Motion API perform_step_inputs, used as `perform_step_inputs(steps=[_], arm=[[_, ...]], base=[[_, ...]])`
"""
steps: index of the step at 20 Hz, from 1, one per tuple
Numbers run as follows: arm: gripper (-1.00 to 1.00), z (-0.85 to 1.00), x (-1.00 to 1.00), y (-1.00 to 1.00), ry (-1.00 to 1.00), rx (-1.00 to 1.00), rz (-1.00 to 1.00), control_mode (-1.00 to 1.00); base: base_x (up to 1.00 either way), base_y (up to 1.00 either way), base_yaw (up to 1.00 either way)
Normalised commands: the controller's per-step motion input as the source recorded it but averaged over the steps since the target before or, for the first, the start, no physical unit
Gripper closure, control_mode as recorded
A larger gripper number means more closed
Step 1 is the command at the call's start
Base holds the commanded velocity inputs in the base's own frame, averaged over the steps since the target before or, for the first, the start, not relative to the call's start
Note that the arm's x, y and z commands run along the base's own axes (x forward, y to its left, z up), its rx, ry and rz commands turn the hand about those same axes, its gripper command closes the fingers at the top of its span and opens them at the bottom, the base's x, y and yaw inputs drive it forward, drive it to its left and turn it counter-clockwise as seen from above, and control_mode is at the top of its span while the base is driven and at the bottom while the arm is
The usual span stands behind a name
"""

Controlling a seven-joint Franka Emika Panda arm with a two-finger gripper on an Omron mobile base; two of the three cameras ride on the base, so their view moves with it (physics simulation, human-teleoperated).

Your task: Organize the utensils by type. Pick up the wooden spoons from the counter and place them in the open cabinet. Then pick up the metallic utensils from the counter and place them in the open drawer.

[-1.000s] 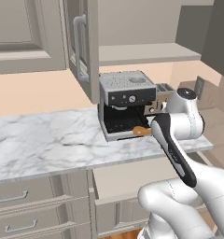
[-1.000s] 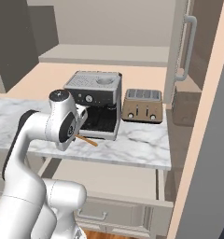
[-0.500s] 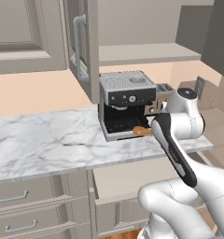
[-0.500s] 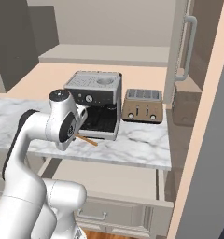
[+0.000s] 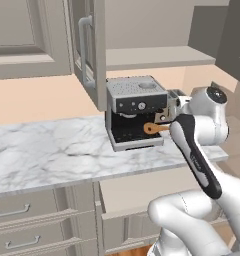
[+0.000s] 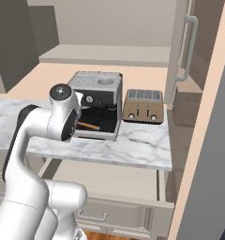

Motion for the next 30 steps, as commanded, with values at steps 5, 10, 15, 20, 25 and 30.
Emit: perform_step_inputs(steps=[5,10,15,20,25,30], arm=[[1.0,0.61,0.39,0.0,-0.2,0.0,0.18,-1.0],[1.0,0.58,0.49,0.06,-0.26,0.0,0.16,-1.0],[1.0,0.64,0.52,0.01,-0.03,0.0,0.09,-1.0],[1.0,0.74,0.41,0.01,0.01,0.0,0.03,-1.0],[1.0,0.66,0.57,0.05,0.0,0.0,0.0,-1.0],[1.0,0.49,0.74,0.02,-0.04,0.0,0.04,-1.0]], base=[[0.0,0.0,0.0],[0.0,0.0,0.0],[0.0,0.0,0.0],[0.0,0.0,0.0],[0.0,0.0,0.0],[0.0,0.0,0.0]])
